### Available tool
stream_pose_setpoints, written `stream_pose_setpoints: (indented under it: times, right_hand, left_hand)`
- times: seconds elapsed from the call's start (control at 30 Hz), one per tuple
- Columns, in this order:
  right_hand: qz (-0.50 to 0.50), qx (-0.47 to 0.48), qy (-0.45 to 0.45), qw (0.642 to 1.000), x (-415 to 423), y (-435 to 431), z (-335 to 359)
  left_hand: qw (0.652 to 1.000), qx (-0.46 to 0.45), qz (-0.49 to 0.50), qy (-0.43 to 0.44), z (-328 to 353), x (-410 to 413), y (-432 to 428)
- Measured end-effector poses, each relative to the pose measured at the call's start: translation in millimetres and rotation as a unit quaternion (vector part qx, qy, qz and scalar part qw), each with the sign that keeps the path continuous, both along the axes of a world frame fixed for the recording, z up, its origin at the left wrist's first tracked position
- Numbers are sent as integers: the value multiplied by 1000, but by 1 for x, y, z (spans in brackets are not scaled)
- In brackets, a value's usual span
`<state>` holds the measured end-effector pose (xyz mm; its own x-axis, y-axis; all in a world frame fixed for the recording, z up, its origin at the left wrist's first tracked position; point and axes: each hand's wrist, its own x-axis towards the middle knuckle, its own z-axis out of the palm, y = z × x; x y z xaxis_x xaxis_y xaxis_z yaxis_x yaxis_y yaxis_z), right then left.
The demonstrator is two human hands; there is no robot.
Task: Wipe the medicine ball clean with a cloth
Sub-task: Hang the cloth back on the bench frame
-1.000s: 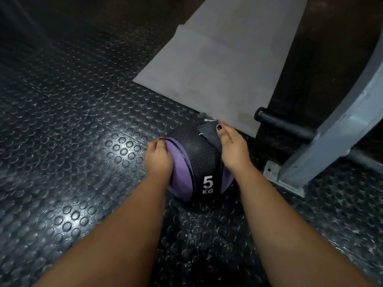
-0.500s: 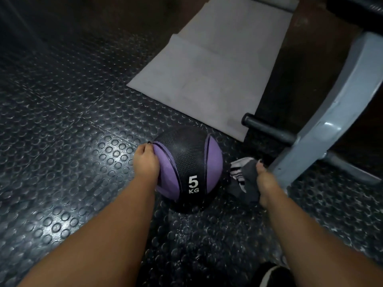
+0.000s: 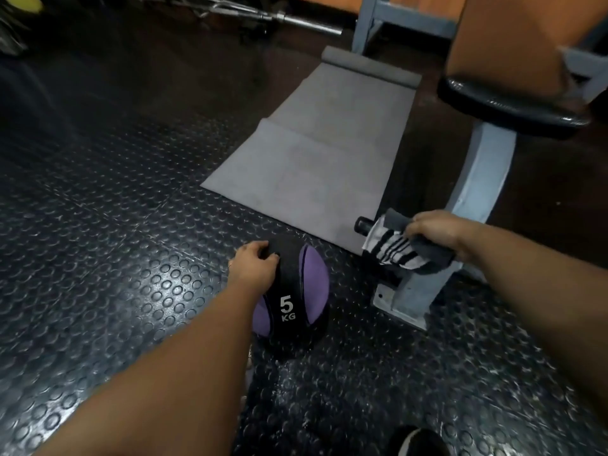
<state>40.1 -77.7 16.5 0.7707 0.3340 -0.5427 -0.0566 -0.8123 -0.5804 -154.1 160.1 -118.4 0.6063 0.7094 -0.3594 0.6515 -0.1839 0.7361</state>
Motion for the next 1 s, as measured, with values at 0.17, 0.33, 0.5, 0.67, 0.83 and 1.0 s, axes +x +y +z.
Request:
stream_pose_setpoints:
  times: [0.17,0.33,0.5,0.67,0.83,1.0]
  right_hand:
    - [-29,25,10,999,12,-12,9]
    - [-77,33,-24,996,12,-19,3]
    - [-56,8,-103,993,13,-21,-8]
    - [-110,64,-210,969,28,-24,-20]
    - [-165,110,-232,952,40,-30,-47]
    - [-275,231,-196,912,61,-17,-57]
  left_hand:
    - [998,3,-50,45,16,1,1]
    - [992,68,-92,62,37,8,1]
    - [982,96,-113,120,40,17,-1]
    - [961,144,-72,224,55,52,-20]
    - [954,162,-109,228,47,86,-26]
    - [963,185,-145,133,33,104,-40]
